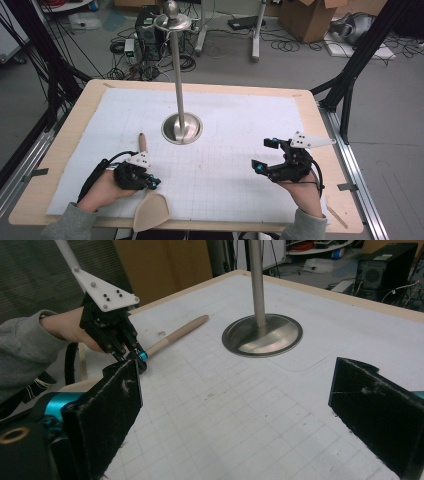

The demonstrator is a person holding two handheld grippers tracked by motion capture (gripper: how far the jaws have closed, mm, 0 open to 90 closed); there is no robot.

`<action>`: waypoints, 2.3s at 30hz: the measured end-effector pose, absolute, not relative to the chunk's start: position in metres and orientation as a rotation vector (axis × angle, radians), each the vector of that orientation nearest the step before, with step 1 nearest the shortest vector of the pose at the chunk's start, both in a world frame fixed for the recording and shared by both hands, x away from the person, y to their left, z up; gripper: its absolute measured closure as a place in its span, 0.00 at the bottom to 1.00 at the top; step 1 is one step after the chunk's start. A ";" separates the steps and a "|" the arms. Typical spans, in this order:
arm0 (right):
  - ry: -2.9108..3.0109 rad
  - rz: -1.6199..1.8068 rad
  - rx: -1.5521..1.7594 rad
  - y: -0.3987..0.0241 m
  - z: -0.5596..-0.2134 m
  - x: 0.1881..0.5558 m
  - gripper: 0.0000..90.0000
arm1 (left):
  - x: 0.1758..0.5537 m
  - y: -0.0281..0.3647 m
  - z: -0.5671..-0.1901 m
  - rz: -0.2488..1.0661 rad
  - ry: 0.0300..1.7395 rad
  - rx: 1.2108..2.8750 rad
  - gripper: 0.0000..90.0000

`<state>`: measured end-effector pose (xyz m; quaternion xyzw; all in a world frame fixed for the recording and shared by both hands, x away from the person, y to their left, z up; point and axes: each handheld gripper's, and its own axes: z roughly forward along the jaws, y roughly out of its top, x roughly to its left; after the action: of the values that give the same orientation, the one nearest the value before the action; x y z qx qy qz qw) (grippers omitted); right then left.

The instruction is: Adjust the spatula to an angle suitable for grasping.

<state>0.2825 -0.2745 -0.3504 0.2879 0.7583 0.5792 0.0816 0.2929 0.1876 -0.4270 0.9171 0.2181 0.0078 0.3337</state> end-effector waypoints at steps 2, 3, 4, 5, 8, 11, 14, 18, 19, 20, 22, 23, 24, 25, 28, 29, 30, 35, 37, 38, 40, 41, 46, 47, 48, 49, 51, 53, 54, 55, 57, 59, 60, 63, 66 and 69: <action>2.267 1.727 0.858 -0.274 -0.351 0.283 0.07 | 0.293 0.189 -0.428 0.026 0.561 2.409 1.00; 2.267 1.726 0.856 -0.274 -0.351 0.283 0.07 | 0.292 0.188 -0.428 0.025 0.574 2.397 1.00; 2.266 1.724 0.851 -0.274 -0.351 0.283 0.07 | 0.292 0.189 -0.429 0.025 0.574 2.392 1.00; 2.274 1.722 0.854 -0.273 -0.351 0.282 0.07 | 0.291 0.189 -0.430 0.022 0.575 2.388 1.00; 2.274 1.720 0.853 -0.273 -0.351 0.282 0.07 | 0.290 0.193 -0.428 0.020 0.574 2.390 1.00; 2.269 1.722 0.852 -0.274 -0.351 0.282 0.07 | 0.289 0.198 -0.428 0.010 0.587 2.385 1.00; 2.261 1.727 0.865 -0.276 -0.351 0.281 0.07 | 0.288 0.200 -0.430 0.012 0.588 2.371 1.00; 2.254 1.729 0.852 -0.276 -0.350 0.281 0.07 | 0.288 0.199 -0.432 0.014 0.586 2.366 1.00; 2.254 1.730 0.853 -0.276 -0.350 0.281 0.07 | 0.288 0.199 -0.432 0.021 0.586 2.358 1.00; 2.253 1.730 0.854 -0.276 -0.350 0.281 0.07 | 0.287 0.200 -0.433 0.035 0.605 2.326 1.00; 2.254 1.727 0.855 -0.276 -0.350 0.282 0.07 | 0.288 0.206 -0.433 0.052 0.608 2.277 1.00; 2.258 1.728 0.866 -0.276 -0.351 0.281 0.07 | 0.289 0.211 -0.432 0.067 0.616 2.242 1.00; 2.260 1.725 0.861 -0.276 -0.351 0.282 0.07 | 0.289 0.216 -0.431 0.083 0.640 2.205 1.00; 2.257 1.722 0.861 -0.276 -0.351 0.283 0.07 | 0.291 0.222 -0.429 0.111 0.655 2.180 1.00; 2.268 1.716 0.870 -0.274 -0.352 0.284 0.07 | 0.296 0.240 -0.423 0.217 0.753 2.090 1.00; 2.274 1.713 0.872 -0.273 -0.352 0.284 0.07 | 0.297 0.245 -0.421 0.244 0.782 2.058 1.00; 2.275 1.709 0.869 -0.273 -0.353 0.285 0.07 | 0.300 0.254 -0.419 0.281 0.831 2.001 1.00; 2.283 1.707 0.858 -0.271 -0.353 0.286 0.07 | 0.316 0.278 -0.418 0.358 0.971 1.898 1.00; 2.287 1.703 0.864 -0.271 -0.353 0.286 0.07 | 0.324 0.281 -0.423 0.358 1.016 1.901 1.00; 2.287 1.706 0.865 -0.271 -0.353 0.286 0.07 | 0.327 0.281 -0.426 0.365 1.031 1.916 1.00; 2.285 1.708 0.866 -0.272 -0.353 0.287 0.07 | 0.333 0.278 -0.431 0.365 1.052 1.933 1.00; 2.283 1.708 0.864 -0.272 -0.354 0.287 0.07 | 0.335 0.276 -0.434 0.362 1.059 1.934 1.00; 2.277 1.710 0.866 -0.273 -0.353 0.287 0.07 | 0.343 0.270 -0.442 0.335 1.084 1.948 1.00; 2.275 1.711 0.868 -0.274 -0.353 0.287 0.07 | 0.344 0.269 -0.444 0.326 1.084 1.959 1.00; 2.276 1.714 0.869 -0.274 -0.353 0.286 0.07 | 0.345 0.269 -0.445 0.322 1.093 1.964 1.00; 2.273 1.717 0.865 -0.274 -0.353 0.286 0.07 | 0.346 0.268 -0.447 0.317 1.101 1.967 1.00; 2.269 1.719 0.866 -0.274 -0.353 0.286 0.07 | 0.347 0.267 -0.449 0.300 1.103 1.963 1.00; 2.269 1.718 0.866 -0.274 -0.353 0.286 0.07 | 0.348 0.265 -0.450 0.295 1.101 1.958 1.00; 2.269 1.717 0.865 -0.274 -0.353 0.286 0.07 | 0.349 0.263 -0.450 0.286 1.098 1.960 1.00; 2.273 1.715 0.868 -0.274 -0.353 0.286 0.07 | 0.350 0.262 -0.451 0.280 1.096 1.954 1.00; 2.272 1.713 0.869 -0.273 -0.353 0.287 0.07 | 0.351 0.260 -0.450 0.268 1.096 1.962 1.00; 2.275 1.713 0.871 -0.273 -0.353 0.287 0.07 | 0.352 0.256 -0.449 0.265 1.081 1.978 1.00; 2.274 1.713 0.867 -0.273 -0.353 0.287 0.07 | 0.353 0.252 -0.449 0.255 1.073 1.987 1.00; 2.276 1.713 0.870 -0.273 -0.353 0.288 0.07 | 0.354 0.241 -0.446 0.242 1.044 2.025 1.00; 2.271 1.717 0.870 -0.274 -0.353 0.287 0.07 | 0.355 0.229 -0.445 0.227 1.009 2.057 1.00; 2.264 1.726 0.870 -0.275 -0.353 0.287 0.07 | 0.356 0.220 -0.443 0.211 0.979 2.089 1.00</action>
<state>0.2868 -0.2752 -0.3527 0.2913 0.7580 0.5778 0.0825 0.3558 0.2198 -0.4435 0.8261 0.3873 0.0835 0.4008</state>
